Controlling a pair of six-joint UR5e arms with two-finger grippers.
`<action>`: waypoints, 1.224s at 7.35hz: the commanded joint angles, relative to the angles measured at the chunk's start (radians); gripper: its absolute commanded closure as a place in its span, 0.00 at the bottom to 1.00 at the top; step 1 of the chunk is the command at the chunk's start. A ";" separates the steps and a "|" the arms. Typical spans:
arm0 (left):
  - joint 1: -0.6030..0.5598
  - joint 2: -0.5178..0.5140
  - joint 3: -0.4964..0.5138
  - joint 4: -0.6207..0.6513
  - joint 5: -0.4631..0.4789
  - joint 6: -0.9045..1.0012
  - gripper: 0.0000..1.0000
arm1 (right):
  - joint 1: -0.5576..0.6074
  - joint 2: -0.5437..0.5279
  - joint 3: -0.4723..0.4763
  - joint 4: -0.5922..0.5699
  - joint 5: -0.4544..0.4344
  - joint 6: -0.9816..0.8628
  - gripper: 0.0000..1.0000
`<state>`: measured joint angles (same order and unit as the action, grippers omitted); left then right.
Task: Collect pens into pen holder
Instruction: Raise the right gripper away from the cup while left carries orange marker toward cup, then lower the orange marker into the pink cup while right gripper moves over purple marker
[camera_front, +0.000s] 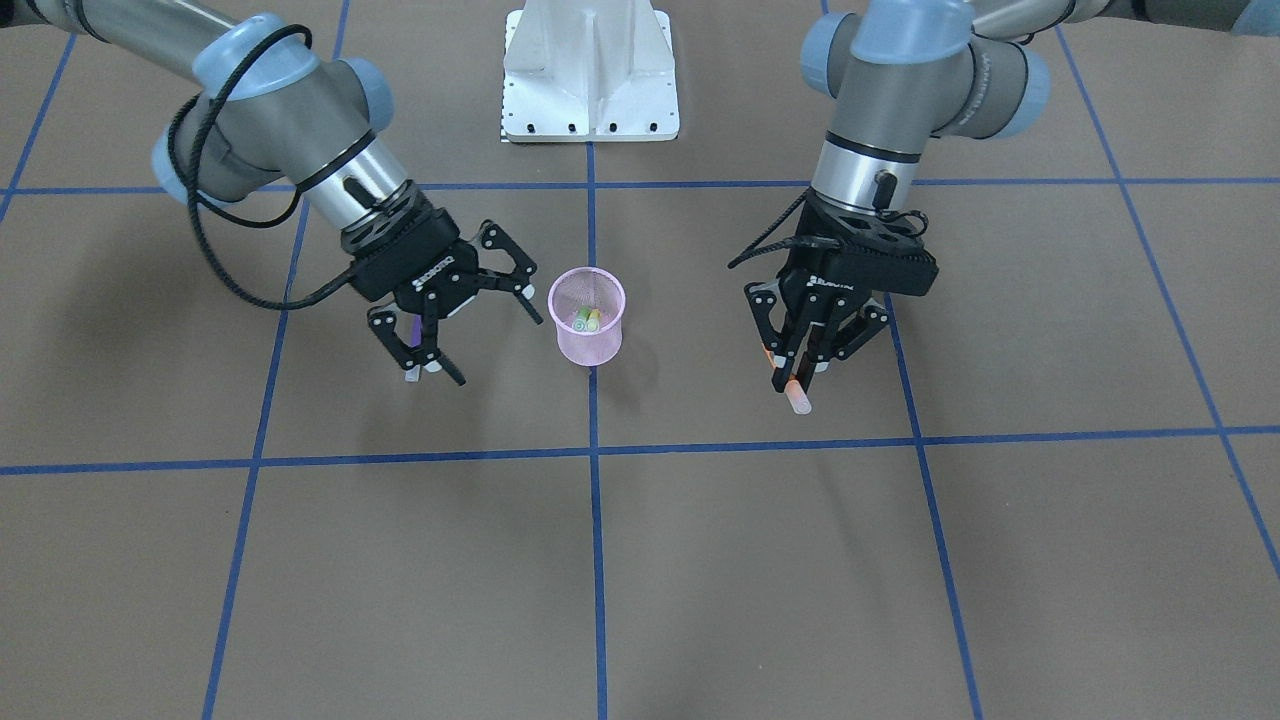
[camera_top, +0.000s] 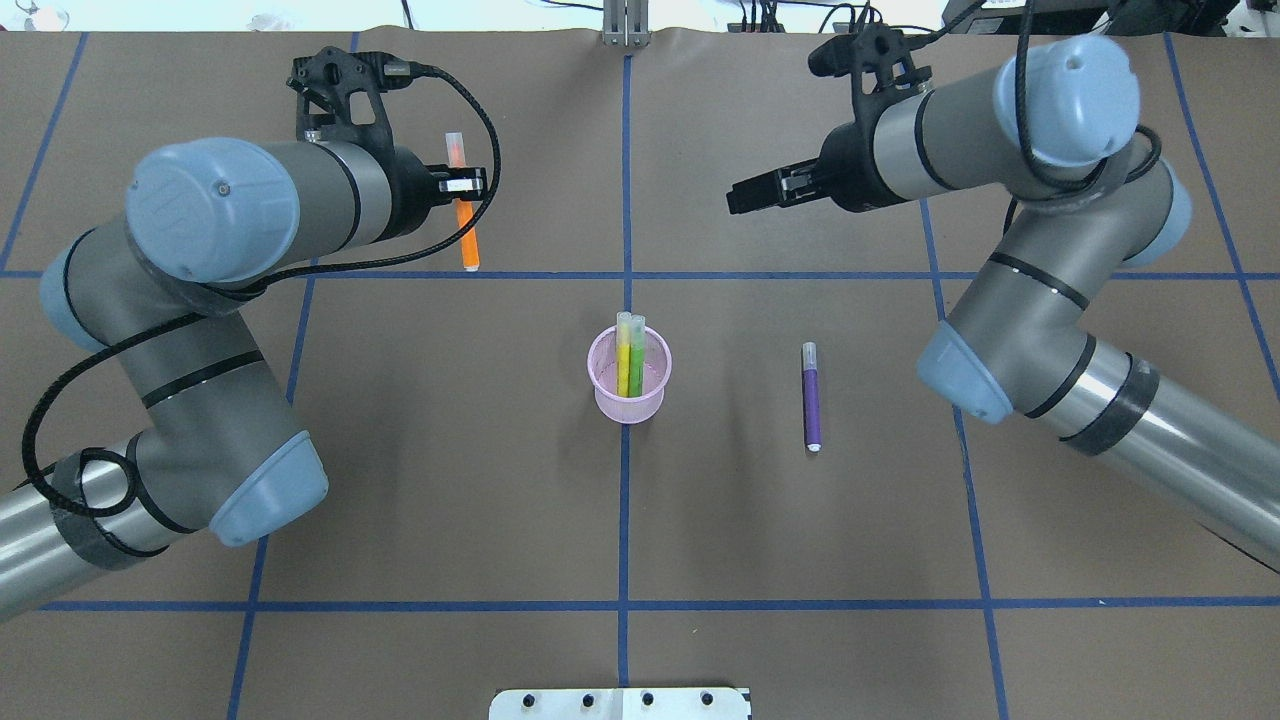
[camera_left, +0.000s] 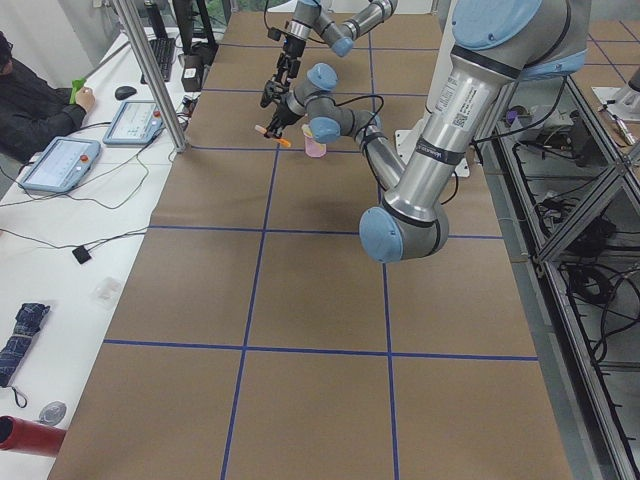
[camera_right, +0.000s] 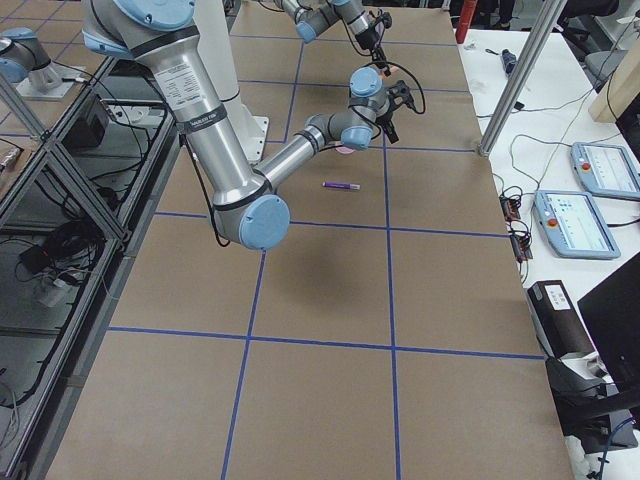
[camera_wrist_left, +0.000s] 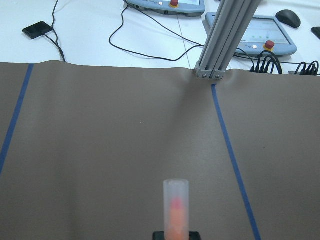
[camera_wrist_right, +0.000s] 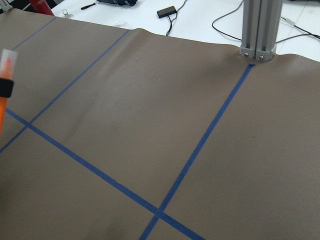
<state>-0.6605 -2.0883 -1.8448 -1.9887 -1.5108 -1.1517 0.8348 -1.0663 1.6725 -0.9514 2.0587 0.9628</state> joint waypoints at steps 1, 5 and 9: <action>0.031 0.001 -0.059 -0.007 0.012 -0.054 1.00 | 0.082 -0.024 0.018 -0.170 0.238 0.200 0.02; 0.197 0.068 -0.051 -0.275 0.207 -0.027 1.00 | 0.077 -0.035 0.085 -0.566 0.230 0.185 0.01; 0.239 0.070 0.140 -0.705 0.216 0.079 1.00 | 0.020 -0.031 0.056 -0.604 0.213 0.183 0.01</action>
<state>-0.4336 -2.0141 -1.7456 -2.6199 -1.2962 -1.0799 0.8687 -1.0976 1.7353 -1.5493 2.2747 1.1476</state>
